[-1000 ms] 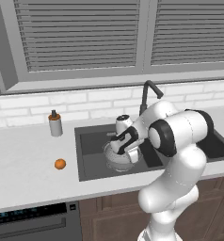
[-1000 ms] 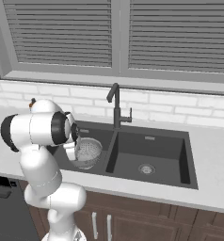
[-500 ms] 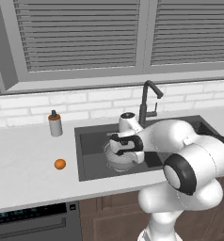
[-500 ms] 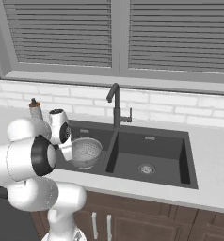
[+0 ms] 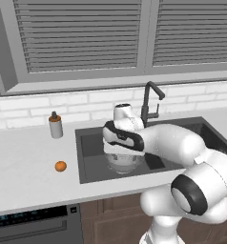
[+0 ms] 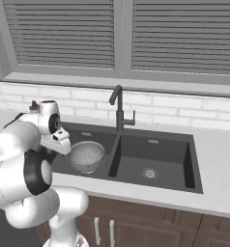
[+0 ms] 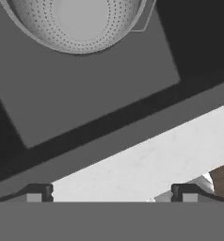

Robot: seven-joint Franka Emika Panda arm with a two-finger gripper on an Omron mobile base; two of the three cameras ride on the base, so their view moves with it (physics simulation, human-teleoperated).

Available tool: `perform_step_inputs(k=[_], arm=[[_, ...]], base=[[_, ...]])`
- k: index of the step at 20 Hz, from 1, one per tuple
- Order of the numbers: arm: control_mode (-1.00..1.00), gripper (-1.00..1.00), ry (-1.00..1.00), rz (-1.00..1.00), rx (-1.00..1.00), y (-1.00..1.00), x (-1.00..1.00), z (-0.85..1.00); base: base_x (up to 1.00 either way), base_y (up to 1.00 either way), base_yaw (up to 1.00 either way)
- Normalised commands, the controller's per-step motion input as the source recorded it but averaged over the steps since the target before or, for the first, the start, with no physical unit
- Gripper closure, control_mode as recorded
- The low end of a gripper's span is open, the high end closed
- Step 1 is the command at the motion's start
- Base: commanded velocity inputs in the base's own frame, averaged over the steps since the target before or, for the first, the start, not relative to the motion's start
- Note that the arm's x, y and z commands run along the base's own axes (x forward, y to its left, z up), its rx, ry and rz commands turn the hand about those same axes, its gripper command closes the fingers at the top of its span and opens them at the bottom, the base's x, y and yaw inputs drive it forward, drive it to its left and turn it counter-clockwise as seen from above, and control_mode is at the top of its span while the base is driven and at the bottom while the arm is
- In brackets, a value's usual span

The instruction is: Put the colander in the sink, put the tangerine in the colander, and turn on the sink faucet and pour water over the colander.

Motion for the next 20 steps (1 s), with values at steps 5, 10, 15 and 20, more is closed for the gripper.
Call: perform_step_inputs(k=[5, 10, 15, 20], arm=[[-1.0, -1.0, -0.18, 0.33, 0.0, 0.7, -0.14, 0.28], [-1.0, -1.0, -0.25, 0.06, 0.03, 0.65, 0.04, 0.2], [-1.0, -1.0, -0.05, 0.0, 0.13, 0.64, 0.18, 0.06], [-1.0, -1.0, 0.0, 0.0, 0.25, 0.54, 0.22, 0.01]], base=[[0.0, 0.0, 0.0], [0.0, 0.0, 0.0], [0.0, 0.0, 0.0], [0.0, 0.0, 0.0]])
